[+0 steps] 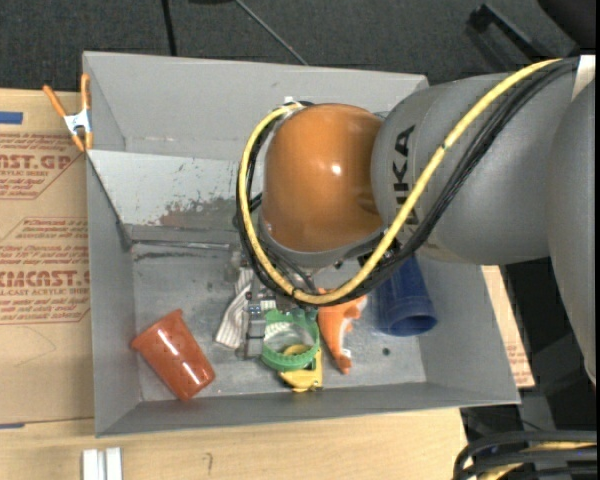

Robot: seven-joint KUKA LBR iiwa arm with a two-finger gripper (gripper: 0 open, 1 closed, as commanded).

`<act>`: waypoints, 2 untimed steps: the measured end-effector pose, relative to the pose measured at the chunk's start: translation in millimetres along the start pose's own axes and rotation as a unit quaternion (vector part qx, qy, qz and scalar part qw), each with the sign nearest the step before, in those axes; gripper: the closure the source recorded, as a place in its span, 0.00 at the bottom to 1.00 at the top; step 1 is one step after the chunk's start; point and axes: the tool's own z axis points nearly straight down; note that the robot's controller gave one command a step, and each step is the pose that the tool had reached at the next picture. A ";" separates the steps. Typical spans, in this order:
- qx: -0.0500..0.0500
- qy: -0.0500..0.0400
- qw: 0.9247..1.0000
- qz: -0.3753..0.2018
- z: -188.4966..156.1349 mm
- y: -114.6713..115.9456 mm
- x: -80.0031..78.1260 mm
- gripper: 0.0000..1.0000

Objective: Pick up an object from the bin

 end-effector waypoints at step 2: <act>-0.002 -0.008 1.000 -0.008 43.3 -26.4 -23.9 0.00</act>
Offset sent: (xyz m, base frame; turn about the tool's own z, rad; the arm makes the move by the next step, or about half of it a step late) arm 0.0426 -0.0571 -0.0992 -0.0282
